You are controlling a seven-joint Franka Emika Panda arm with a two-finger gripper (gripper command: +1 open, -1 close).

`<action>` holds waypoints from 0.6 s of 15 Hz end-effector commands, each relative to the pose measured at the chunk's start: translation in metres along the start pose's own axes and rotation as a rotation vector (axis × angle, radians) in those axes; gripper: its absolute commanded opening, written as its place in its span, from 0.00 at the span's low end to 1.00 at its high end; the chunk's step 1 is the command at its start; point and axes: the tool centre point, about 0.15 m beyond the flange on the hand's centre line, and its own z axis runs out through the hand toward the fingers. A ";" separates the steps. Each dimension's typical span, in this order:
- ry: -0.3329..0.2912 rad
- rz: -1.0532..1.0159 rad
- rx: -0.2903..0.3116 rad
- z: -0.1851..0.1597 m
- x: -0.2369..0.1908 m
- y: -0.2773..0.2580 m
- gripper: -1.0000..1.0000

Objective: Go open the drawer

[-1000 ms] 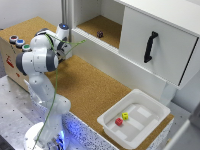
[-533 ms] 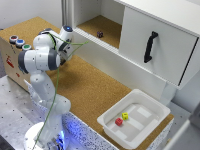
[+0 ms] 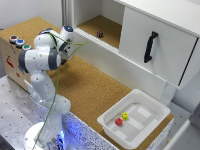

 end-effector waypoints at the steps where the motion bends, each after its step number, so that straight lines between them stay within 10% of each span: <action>1: -0.021 -0.009 0.025 -0.006 -0.007 0.039 0.00; 9: -0.024 0.003 0.022 -0.015 -0.004 0.083 0.00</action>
